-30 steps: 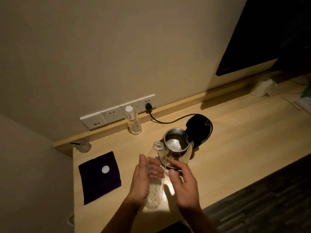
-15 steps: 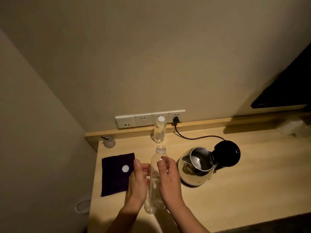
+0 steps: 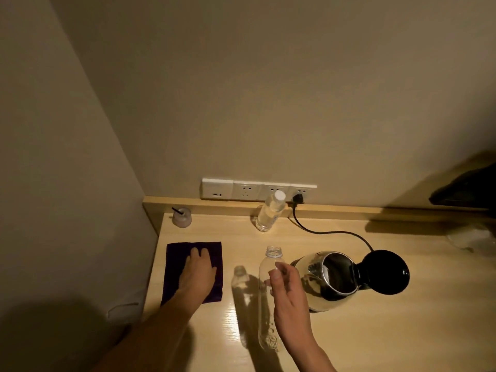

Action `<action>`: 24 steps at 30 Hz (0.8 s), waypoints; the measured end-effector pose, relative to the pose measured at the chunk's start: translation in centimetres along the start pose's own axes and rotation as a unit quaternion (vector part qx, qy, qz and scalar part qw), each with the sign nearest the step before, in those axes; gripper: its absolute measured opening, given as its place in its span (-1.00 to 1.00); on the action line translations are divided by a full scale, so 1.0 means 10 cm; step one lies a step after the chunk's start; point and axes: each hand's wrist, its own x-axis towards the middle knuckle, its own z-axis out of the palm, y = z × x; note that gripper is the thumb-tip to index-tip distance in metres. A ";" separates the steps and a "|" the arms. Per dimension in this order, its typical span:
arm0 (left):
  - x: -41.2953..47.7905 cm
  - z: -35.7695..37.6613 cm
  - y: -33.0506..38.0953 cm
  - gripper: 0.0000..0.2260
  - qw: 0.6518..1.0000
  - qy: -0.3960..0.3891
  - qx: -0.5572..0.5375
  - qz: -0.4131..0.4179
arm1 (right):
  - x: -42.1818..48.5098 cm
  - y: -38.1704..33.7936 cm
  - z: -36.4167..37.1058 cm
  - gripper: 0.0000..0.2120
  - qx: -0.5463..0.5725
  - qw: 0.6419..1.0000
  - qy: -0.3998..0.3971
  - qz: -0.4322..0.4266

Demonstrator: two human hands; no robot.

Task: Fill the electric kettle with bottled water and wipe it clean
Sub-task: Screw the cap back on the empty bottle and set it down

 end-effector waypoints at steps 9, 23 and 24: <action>-0.26 -0.75 0.30 -0.83 0.879 0.005 -0.476 -0.015 | 0.04 -0.14 -0.02 -0.61 -0.030 1.000 -0.009 0.003; -0.75 -1.43 0.93 -0.74 0.746 -0.077 -0.648 0.133 | 0.06 -0.31 0.01 -0.26 -0.028 0.998 -0.032 -0.054; -0.76 -1.44 0.93 -0.73 0.744 -0.084 -0.648 0.138 | 0.06 -0.31 -0.01 -0.25 -0.027 0.998 -0.033 -0.055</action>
